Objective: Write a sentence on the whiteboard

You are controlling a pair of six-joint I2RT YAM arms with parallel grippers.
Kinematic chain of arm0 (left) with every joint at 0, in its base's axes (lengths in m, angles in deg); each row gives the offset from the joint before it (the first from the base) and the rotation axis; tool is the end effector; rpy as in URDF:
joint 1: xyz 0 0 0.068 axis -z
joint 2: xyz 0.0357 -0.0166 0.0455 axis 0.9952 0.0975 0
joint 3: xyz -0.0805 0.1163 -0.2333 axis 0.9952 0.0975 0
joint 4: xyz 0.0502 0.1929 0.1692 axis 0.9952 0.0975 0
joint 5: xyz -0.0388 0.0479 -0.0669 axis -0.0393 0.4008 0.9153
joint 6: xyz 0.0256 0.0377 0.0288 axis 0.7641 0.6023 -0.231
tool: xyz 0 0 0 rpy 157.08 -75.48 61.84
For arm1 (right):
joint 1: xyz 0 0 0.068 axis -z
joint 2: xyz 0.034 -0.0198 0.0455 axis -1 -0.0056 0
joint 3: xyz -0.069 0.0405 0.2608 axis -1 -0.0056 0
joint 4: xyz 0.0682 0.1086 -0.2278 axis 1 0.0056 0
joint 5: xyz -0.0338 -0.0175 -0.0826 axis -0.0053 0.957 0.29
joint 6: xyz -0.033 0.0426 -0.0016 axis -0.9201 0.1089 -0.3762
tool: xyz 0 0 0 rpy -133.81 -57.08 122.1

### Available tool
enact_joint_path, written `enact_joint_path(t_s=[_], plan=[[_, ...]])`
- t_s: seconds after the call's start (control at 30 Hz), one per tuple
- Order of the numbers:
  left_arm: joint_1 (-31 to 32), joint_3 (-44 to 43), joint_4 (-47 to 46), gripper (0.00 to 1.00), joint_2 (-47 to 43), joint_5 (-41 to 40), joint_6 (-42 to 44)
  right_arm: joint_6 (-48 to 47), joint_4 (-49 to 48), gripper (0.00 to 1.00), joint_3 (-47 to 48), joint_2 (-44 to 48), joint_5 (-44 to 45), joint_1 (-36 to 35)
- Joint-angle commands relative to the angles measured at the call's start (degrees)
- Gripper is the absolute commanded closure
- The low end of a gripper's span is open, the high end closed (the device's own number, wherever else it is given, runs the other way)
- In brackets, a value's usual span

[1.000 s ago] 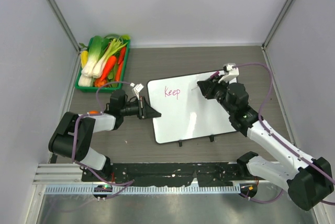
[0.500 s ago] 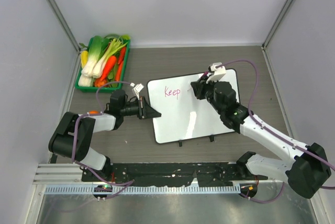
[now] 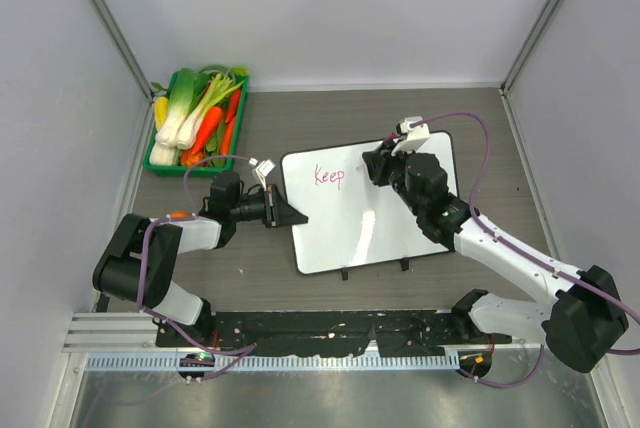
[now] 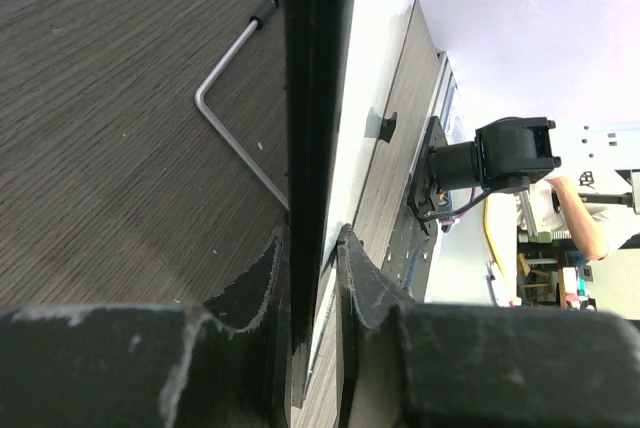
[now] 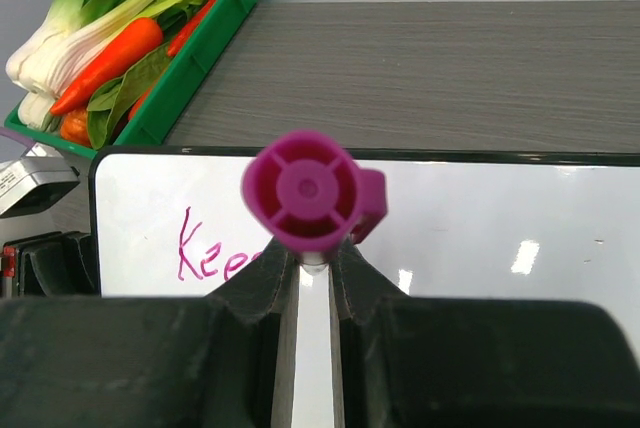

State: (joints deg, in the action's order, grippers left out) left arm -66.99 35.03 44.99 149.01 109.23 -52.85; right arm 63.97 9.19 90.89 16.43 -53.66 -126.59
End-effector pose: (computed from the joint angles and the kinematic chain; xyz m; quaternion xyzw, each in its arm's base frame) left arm 0.2454 -0.1073 0.1547 0.1003 0.7841 -0.5640 0.2389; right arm 0.2161 0.1521 0.3001 -0.0549 0.7555 0.2169 0.6157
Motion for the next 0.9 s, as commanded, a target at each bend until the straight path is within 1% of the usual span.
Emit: enact_joint_path(t_s=[0.0,0.33,0.87], plan=[[0.96,0.81,7.67,1.0,1.57,-10.1,5.65,-0.03,-3.14,0.99,3.07,0.85,1.05,-0.18],[0.96,0.81,7.67,1.0,1.48,-10.09,5.56,0.76,-2.78,0.99,0.35,4.02,2.1,-0.18],[1.05,0.99,7.67,1.0,1.48,-10.09,5.65,0.32,-2.08,0.99,0.17,5.34,2.1,-0.19]])
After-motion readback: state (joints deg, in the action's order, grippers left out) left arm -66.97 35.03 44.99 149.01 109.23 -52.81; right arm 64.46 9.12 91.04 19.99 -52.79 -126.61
